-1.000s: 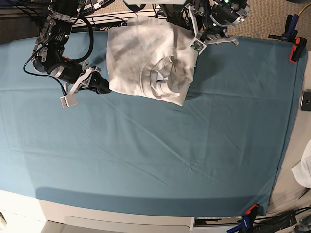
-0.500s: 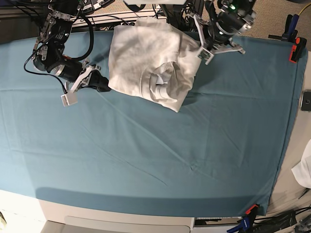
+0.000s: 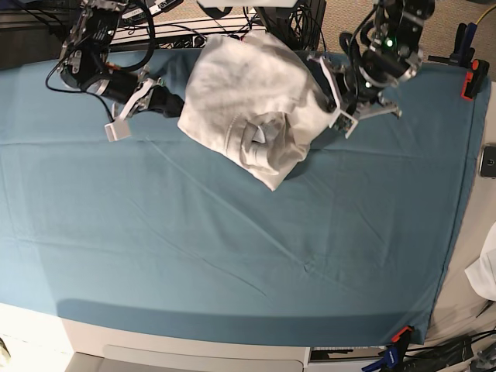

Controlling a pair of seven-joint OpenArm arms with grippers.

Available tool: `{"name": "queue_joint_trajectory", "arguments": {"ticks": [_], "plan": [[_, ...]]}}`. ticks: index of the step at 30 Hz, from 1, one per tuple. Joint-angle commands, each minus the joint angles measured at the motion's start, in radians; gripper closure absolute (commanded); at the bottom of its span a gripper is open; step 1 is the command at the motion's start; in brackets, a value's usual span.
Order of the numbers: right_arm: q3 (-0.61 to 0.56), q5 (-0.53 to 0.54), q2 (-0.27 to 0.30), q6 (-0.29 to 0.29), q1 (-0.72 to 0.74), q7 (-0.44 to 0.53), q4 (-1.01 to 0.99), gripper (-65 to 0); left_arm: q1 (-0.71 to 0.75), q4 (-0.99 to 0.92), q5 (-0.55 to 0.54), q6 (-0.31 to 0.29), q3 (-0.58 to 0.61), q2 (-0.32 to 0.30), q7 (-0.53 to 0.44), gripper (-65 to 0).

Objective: Fold the T-shirt properly
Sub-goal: 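Grasp the bundle edges with both grippers and tuck them under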

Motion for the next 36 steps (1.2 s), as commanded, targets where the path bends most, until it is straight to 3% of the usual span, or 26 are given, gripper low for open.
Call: {"name": "queue_joint_trajectory", "arguments": {"ticks": [1,9,15,21,28,36], "plan": [[0.002,0.027,-0.002,0.005,0.0,0.006,0.018,-1.3,-0.018,0.002,0.0,0.003,-0.002,-0.005,-0.024,0.0],[0.002,0.026,-0.014,0.005,0.01,0.013,0.059,-1.3,-0.105,-0.068,-0.046,-0.023,-0.002,-0.005,-0.027,0.0],[-0.011,0.027,-0.075,0.005,0.007,0.006,0.07,-1.3,-0.206,-0.151,-0.077,-0.033,-0.002,-0.005,-0.029,0.0],[-0.142,0.018,-0.105,0.005,-0.015,0.006,0.069,-1.3,-0.313,-0.251,-0.127,-0.07,-0.002,0.006,-0.028,0.0],[-0.325,-0.028,-0.107,0.005,-0.018,0.007,0.069,-1.3,-0.41,-0.342,-0.146,-0.073,-0.002,0.039,-0.027,0.0],[-0.357,-0.073,-0.104,0.005,-0.018,0.006,0.069,-1.3,-0.445,-0.366,-0.145,-0.076,-0.002,0.045,-0.028,0.0]]}}
